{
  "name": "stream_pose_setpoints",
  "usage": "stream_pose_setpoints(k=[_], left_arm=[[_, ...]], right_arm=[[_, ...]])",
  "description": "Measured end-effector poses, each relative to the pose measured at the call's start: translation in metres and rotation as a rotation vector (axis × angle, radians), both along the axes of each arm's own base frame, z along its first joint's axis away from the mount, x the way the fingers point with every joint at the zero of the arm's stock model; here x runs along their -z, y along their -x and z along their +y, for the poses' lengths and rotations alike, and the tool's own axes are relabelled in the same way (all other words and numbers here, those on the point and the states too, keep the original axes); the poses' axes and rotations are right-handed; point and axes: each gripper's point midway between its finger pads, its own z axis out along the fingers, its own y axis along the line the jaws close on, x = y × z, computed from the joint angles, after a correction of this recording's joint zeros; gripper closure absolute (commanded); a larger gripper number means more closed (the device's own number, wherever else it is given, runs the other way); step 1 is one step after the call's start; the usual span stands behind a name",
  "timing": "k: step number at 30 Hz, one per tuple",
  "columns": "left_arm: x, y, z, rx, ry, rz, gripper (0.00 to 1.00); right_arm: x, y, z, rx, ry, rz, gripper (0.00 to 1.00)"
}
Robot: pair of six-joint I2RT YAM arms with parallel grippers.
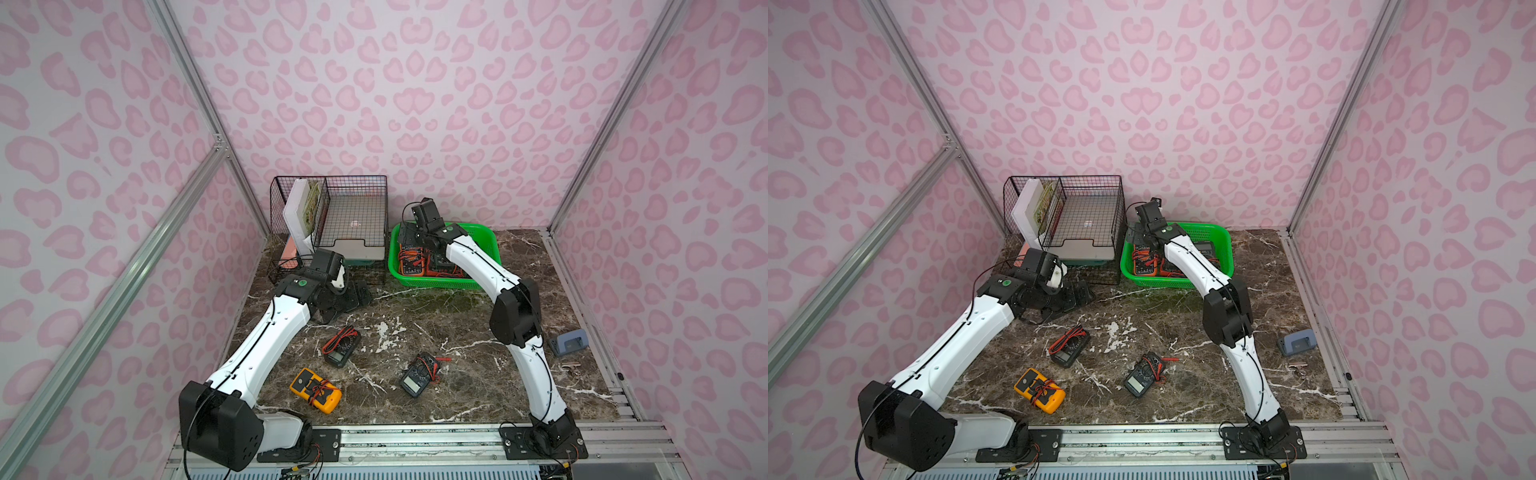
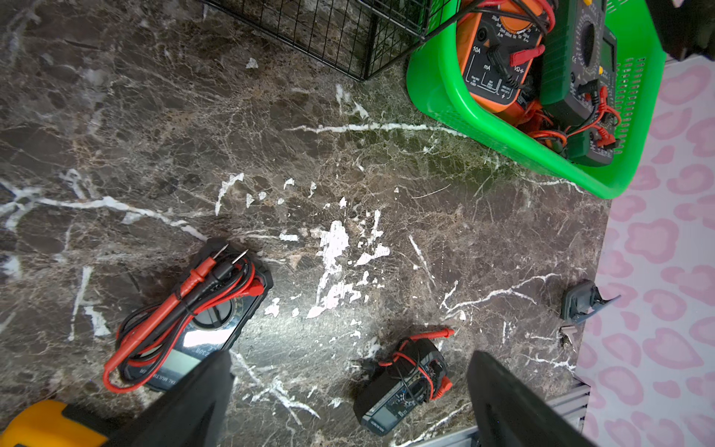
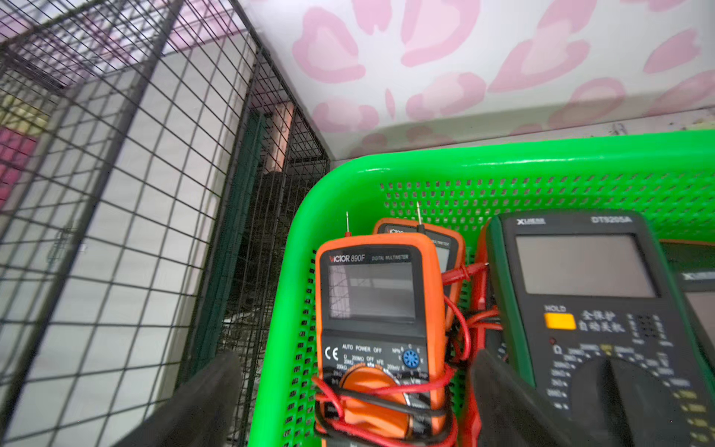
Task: Put the multimeter into the basket
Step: Place the multimeter in the basket.
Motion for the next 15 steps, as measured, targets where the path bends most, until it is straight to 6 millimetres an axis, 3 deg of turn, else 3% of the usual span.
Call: stream_pose_setpoints(k=[8,15], left_arm=[[0.01,0.008,-0.007,0.045,-0.017,0.011,0.02],[0.02,0.021,-0.02,0.109,-0.039,0.019,0.01]], right_arm=[[-0.021,0.028,-0.016,-0.009,-0.006,0.001,0.02],[-0.026,0.063,-0.038,-0.011,-0.017,0.002,0.02]])
